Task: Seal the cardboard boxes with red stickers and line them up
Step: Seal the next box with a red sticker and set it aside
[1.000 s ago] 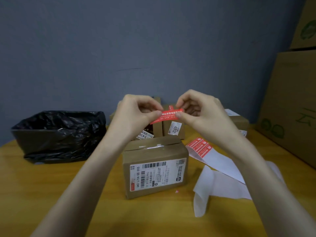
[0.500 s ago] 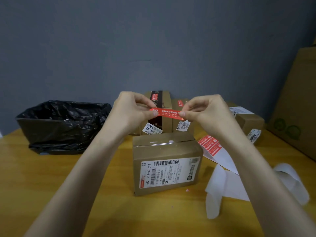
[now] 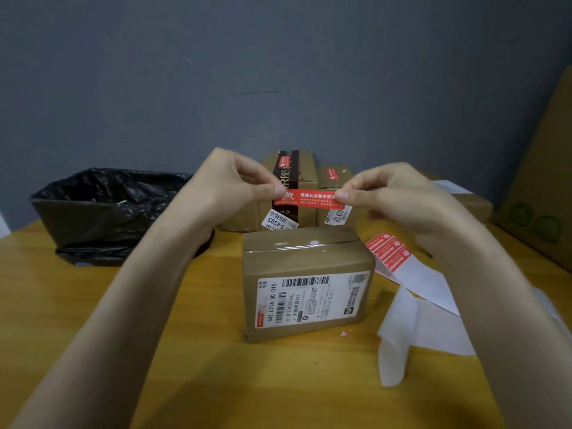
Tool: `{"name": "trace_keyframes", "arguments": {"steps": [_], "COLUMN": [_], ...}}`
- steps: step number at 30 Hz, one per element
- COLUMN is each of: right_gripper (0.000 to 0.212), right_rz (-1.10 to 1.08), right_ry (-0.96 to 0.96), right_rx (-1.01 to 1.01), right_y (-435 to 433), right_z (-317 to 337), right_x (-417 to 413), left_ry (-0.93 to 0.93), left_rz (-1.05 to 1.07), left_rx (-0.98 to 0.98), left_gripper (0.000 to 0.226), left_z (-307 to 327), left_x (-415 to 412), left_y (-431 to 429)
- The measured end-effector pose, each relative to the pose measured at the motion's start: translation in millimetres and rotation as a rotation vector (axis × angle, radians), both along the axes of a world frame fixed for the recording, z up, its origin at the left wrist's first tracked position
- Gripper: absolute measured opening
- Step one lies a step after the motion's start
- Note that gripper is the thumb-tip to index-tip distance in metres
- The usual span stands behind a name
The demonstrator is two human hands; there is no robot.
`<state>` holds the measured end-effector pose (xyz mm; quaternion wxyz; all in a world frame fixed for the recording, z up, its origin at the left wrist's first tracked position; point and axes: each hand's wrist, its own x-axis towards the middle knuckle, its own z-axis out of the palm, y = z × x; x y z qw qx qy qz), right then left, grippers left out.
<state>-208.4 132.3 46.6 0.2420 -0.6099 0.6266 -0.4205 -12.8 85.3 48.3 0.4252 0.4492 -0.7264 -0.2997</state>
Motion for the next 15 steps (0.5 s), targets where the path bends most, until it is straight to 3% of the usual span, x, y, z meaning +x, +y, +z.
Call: {"name": "trace_keyframes", "arguments": {"steps": [7,13,15], "right_gripper": [0.012,0.006,0.023], "right_rz": [-0.015,0.031,0.053], "right_ry": [-0.032,-0.023,-0.022], "right_rx": [0.023,0.066,0.111], "right_y": [-6.9,-8.4,-8.4], "right_z": [-5.2,-6.2,-6.2], "right_x": [0.2,-4.4,-6.7], "left_ry": [-0.114,-0.205,-0.243], "left_rz": [-0.015,-0.092,-0.111], "left_rx": [-0.003,0.076,0.113], "left_gripper": [0.018,0.005,0.017], "left_z": [-2.0,-1.3,-1.0], "left_x": [4.1,4.7,5.6], "left_y": [-1.7,1.1,1.4]}}
